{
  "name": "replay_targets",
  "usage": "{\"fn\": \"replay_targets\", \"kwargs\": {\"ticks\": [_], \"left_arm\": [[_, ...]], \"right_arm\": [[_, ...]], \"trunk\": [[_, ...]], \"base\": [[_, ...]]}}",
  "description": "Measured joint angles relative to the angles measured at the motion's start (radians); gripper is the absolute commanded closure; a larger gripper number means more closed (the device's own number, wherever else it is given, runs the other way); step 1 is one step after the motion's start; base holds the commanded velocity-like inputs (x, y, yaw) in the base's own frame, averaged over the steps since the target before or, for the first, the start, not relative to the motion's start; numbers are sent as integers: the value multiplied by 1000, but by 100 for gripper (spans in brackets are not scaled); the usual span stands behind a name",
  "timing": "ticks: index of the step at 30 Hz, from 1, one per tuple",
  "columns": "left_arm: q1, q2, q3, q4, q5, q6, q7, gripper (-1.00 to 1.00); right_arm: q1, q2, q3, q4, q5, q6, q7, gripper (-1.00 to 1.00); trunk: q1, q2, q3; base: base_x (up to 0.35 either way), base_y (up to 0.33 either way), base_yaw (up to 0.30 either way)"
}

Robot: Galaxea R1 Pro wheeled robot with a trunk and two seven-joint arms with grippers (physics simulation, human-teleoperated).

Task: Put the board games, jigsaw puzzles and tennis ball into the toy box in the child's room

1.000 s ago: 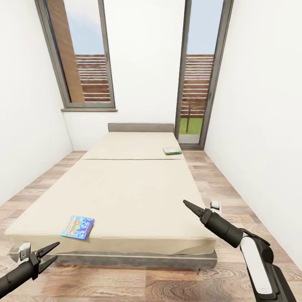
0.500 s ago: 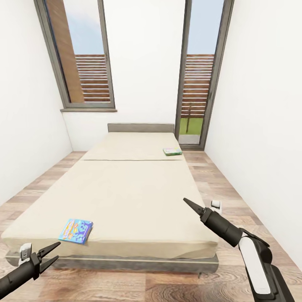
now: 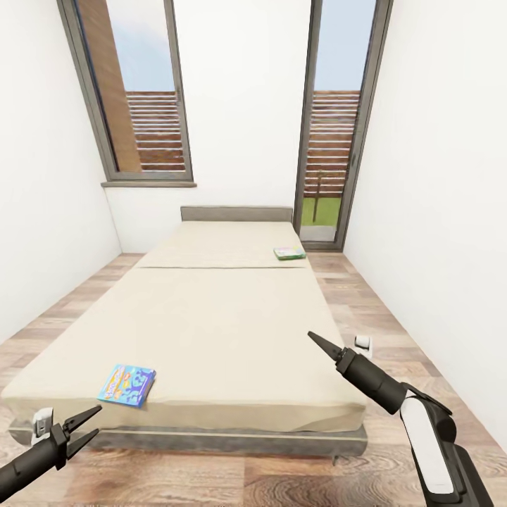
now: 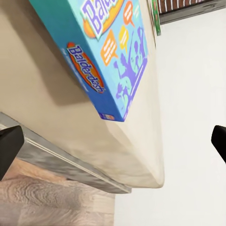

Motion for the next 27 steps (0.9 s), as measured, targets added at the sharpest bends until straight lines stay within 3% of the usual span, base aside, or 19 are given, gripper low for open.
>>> {"fn": "replay_targets", "kwargs": {"ticks": [10,27], "left_arm": [[0,0,0,0,0,0,0,-100],[0,-1,-1,-1,0,-5,0,-100]], "right_arm": [[0,0,0,0,0,-1,0,-100],[0,2,1,0,1,0,-2,-100]], "trunk": [[38,-70,-31],[38,-70,-31]], "base": [[0,0,0],[50,-17,0]]}}
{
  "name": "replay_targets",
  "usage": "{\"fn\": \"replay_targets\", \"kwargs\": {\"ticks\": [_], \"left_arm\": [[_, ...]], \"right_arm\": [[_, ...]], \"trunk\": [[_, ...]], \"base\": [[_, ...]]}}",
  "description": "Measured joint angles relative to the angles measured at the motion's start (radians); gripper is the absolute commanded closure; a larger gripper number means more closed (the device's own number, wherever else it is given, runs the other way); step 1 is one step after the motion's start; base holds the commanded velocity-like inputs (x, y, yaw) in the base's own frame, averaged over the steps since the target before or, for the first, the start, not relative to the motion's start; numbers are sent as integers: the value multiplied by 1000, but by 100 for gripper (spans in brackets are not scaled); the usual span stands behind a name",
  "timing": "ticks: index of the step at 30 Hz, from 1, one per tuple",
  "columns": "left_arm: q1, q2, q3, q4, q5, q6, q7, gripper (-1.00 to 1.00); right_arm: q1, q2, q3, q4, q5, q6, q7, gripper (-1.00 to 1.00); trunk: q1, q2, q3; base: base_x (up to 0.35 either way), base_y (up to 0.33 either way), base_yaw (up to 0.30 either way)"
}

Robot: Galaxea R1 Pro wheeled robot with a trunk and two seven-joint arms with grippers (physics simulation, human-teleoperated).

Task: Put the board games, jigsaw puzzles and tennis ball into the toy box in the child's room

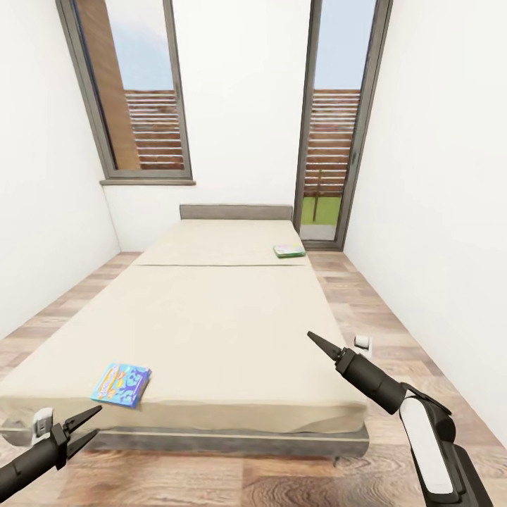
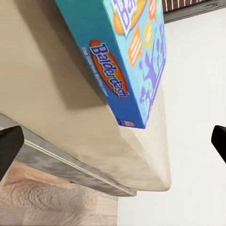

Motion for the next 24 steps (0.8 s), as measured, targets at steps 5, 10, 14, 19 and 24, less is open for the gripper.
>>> {"fn": "replay_targets", "kwargs": {"ticks": [5,10,14,19,24], "left_arm": [[0,0,1,0,0,-1,0,-100],[0,-1,0,0,0,-1,0,-100],[0,-1,0,0,0,-1,0,-100],[0,-1,0,0,0,-1,0,-100],[0,-1,0,0,0,-1,0,-100]], "right_arm": [[0,1,0,0,0,0,0,-100],[0,1,0,0,0,0,0,-100],[0,0,-1,0,0,0,0,-100],[0,-1,-1,0,0,0,0,-100],[0,0,-1,1,0,-1,0,-100]], "trunk": [[0,0,0],[0,0,0],[0,0,0],[0,0,0],[0,0,0]], "base": [[37,-18,0],[43,-33,0],[171,-134,0],[99,-83,0],[18,-15,0]]}}
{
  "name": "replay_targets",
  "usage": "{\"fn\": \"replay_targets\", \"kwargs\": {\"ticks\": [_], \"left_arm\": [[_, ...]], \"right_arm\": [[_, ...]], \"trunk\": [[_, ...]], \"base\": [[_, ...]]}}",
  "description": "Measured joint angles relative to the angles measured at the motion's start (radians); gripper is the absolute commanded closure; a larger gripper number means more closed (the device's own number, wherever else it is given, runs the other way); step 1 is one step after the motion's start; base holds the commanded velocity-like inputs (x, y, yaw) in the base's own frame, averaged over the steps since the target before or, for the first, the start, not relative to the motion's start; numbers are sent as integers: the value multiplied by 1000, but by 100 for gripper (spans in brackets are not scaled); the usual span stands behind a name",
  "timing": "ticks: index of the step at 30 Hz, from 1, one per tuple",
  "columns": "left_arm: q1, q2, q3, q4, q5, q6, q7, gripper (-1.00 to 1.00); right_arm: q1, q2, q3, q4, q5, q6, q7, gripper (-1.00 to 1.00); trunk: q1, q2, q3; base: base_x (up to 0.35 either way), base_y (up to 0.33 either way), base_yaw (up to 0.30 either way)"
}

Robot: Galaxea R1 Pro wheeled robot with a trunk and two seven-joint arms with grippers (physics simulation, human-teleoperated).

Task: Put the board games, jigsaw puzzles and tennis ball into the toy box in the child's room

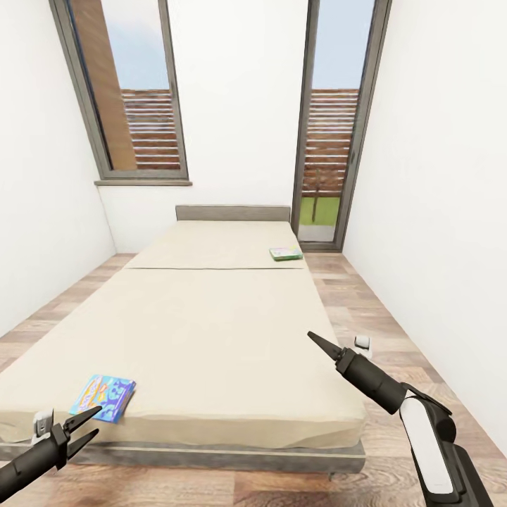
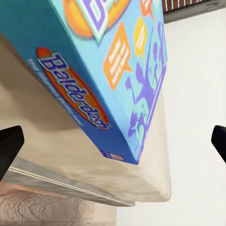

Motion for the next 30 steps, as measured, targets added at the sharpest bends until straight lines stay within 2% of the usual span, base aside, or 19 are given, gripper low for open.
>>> {"fn": "replay_targets", "kwargs": {"ticks": [8,14,18,30], "left_arm": [[0,0,0,0,0,0,0,-100],[0,0,0,0,0,0,0,-100],[1,6,-4,0,-13,1,-1,-100],[4,6,-3,0,-11,-3,-2,-100]], "right_arm": [[0,-2,1,1,0,-22,0,-100],[0,-3,1,0,0,-25,1,-100],[0,-3,1,0,0,-25,2,-100],[0,-1,1,0,0,-25,2,-100]], "trunk": [[0,0,0],[0,0,0],[0,0,0],[0,0,0]], "base": [[5,-3,0],[99,-79,0],[45,-32,0],[5,-4,0]]}}
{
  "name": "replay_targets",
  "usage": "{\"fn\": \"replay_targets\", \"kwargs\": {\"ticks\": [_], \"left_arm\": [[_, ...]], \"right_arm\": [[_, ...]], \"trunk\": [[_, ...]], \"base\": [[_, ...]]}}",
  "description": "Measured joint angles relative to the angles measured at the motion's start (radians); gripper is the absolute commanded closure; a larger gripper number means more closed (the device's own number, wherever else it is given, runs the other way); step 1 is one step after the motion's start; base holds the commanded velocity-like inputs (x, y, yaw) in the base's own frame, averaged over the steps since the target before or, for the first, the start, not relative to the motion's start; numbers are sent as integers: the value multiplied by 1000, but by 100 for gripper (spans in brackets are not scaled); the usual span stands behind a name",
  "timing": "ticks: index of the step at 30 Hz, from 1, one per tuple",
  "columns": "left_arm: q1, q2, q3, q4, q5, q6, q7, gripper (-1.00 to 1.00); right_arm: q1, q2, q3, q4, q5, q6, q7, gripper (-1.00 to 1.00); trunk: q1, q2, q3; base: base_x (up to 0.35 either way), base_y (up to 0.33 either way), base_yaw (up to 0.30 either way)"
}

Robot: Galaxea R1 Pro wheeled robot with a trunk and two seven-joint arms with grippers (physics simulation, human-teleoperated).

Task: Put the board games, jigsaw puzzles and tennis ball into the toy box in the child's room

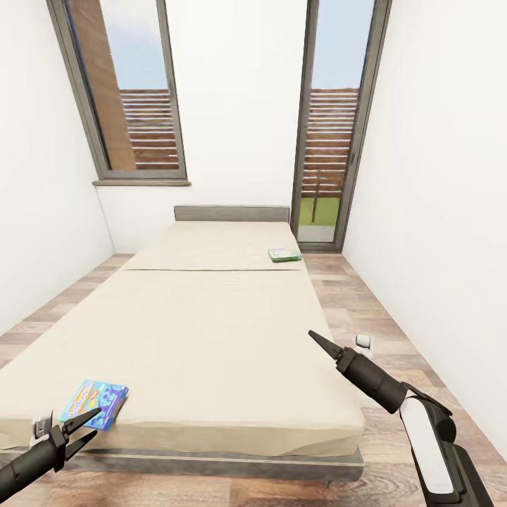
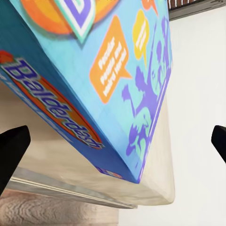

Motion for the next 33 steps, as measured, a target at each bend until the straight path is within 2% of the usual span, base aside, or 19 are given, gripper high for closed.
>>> {"fn": "replay_targets", "kwargs": {"ticks": [22,23,27,29,30,33], "left_arm": [[0,0,1,0,-1,-1,0,-100],[0,0,0,0,0,0,0,100],[-1,-5,-2,0,-5,-4,3,100],[2,-5,-4,-1,16,21,-6,100],[0,-3,-1,-1,13,25,-27,100],[2,-4,0,-1,16,21,-28,100]], "right_arm": [[0,0,0,0,0,0,0,-100],[0,0,0,0,0,0,0,-100],[0,0,0,0,0,0,0,-100],[0,-1,0,0,0,0,0,-100],[0,-1,0,0,0,0,0,-100],[0,0,1,0,0,0,0,-100]], "trunk": [[0,0,0],[0,0,0],[0,0,0],[0,0,0],[0,0,0],[0,0,0]], "base": [[0,0,0],[0,0,0],[0,0,0],[0,0,0],[0,0,0],[0,0,0]]}}
